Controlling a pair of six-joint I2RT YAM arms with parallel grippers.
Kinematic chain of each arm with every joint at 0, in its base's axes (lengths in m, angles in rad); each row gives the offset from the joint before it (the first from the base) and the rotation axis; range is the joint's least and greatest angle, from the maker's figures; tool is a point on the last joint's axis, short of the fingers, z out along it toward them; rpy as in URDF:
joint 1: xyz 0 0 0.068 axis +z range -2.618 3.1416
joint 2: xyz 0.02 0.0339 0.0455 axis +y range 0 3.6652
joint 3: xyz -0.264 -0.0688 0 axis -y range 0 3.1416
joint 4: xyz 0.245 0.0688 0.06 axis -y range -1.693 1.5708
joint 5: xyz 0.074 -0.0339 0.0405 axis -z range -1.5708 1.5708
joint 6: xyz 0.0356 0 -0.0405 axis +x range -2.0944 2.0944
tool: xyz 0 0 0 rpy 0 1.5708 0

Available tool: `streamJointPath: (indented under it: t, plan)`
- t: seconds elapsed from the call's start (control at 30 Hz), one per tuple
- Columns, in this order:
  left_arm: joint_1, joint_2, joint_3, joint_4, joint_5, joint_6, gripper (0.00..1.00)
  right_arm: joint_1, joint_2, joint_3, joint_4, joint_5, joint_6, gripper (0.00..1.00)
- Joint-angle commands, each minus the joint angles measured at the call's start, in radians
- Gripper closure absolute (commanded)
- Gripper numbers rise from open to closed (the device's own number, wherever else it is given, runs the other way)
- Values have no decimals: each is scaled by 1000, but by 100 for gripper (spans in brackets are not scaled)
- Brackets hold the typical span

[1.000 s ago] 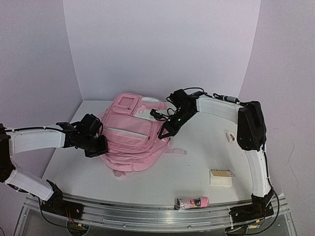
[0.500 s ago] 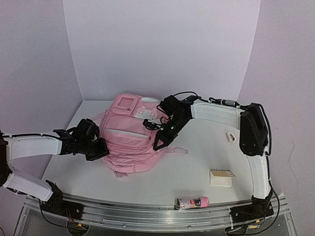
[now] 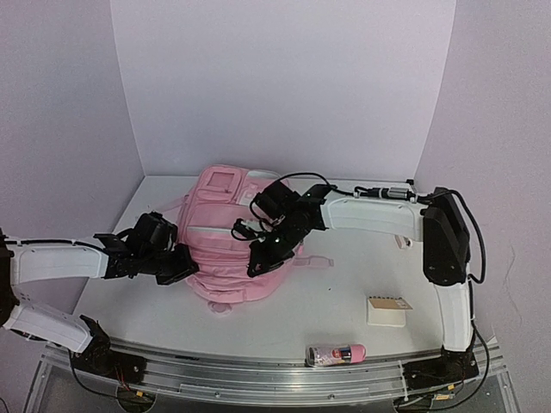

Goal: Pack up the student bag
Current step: Unzip the student bag at the center of the board.

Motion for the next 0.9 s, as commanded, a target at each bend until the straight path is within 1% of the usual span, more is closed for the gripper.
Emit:
streamJointPath:
  t: [0.0,0.07,0.2,0.27,0.37,0.43,0.5,0.6,0.67,0.77,0.8,0.87]
  plan:
    - [-75,7,40,187,25,-13,100,17,-42,-32,105,177,153,100]
    - [-122,12,47,187,-8,-22,100,0,-60,-63,104,219,157,100]
    - [-224,37,35,225,-60,-88,100,-77,-116,-140,111,227,164,100]
    - [-288,56,23,270,-96,-128,100,-110,-144,-165,120,203,156,100]
    - [-378,109,33,344,-125,-140,100,-149,-179,-196,129,160,128,100]
    - [-432,168,61,401,-143,-127,100,-179,-196,-208,127,154,84,100]
    - [-470,243,108,447,-128,-102,100,-221,-205,-210,121,130,46,100]
    - [-503,351,232,366,-151,-74,100,-290,-207,-219,110,90,-25,100]
    - [-510,411,288,353,-147,-64,99,-321,-206,-222,96,94,-92,100]
    - [-511,484,340,427,-85,-33,76,-346,-204,-216,56,134,-188,100]
    - [-511,502,362,428,-70,-14,66,-356,-201,-211,45,147,-214,100]
    - [-511,515,426,359,-65,20,48,-379,-195,-207,37,157,-231,100]
